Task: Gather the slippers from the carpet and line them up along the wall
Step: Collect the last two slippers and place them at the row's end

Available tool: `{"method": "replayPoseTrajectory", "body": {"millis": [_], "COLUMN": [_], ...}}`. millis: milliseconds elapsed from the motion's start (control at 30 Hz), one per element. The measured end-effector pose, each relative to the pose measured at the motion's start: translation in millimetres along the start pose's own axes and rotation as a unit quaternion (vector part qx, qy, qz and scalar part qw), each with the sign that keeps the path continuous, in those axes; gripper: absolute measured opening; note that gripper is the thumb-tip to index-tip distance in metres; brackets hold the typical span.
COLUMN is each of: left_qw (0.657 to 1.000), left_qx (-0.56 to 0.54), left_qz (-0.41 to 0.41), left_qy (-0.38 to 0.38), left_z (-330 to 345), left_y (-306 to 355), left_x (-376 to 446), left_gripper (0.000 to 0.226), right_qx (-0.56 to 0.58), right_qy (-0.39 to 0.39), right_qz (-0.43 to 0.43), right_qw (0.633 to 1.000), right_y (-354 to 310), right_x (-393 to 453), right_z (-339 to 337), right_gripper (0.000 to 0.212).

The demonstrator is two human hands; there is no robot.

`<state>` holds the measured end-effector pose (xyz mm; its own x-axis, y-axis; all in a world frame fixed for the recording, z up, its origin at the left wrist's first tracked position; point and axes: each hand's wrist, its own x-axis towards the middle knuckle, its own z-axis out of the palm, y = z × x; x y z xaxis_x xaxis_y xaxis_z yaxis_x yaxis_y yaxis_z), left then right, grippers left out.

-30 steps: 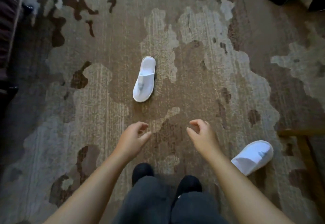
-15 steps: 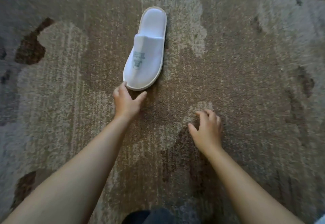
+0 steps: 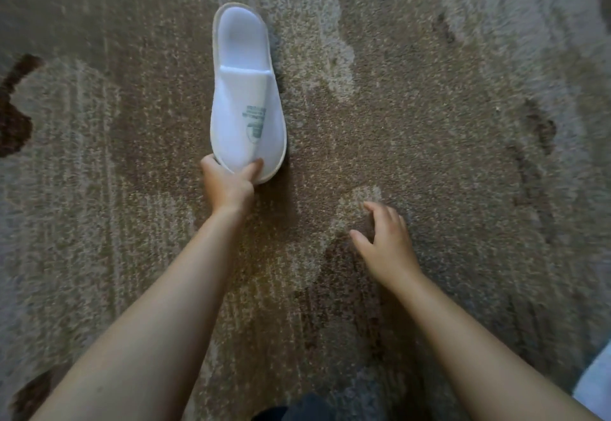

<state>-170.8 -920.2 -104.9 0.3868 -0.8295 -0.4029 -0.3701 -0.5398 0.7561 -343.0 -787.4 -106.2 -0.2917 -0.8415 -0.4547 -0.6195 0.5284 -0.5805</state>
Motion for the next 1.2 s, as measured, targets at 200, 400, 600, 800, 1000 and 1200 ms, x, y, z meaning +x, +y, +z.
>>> {"method": "replayPoseTrajectory", "body": {"millis": [200,400,600,800,1000,1200], "left_qw": [0.981,0.927,0.883,0.871,0.872,0.888], "left_qx": [-0.025,0.049,0.089,0.108,0.104,0.074], "left_qz": [0.139,0.189,0.226,0.225,0.224,0.182], "left_qy": [-0.136,-0.321,-0.401,-0.424,-0.423,-0.415], "left_z": [38,105,144,157,156,139], "left_y": [-2,-18,-31,-44,-42,-18], "left_x": [-85,-180,-239,-259,-253,-252], "left_gripper": [0.045,0.03,0.029,0.027,0.026,0.024], "right_qx": [0.118,0.126,0.047,0.095,0.154,0.203], "right_qy": [0.101,0.234,0.351,0.322,0.332,0.378], "right_qz": [0.067,0.191,0.348,0.488,0.514,0.449], "right_qw": [0.985,0.945,0.868,0.806,0.776,0.784], "right_y": [31,113,188,224,232,212], "right_x": [-24,-87,-156,-177,-171,-166], "right_z": [-33,-76,-91,-77,-83,-124], "right_gripper": [0.049,0.052,0.065,0.094,0.104,0.038]}}
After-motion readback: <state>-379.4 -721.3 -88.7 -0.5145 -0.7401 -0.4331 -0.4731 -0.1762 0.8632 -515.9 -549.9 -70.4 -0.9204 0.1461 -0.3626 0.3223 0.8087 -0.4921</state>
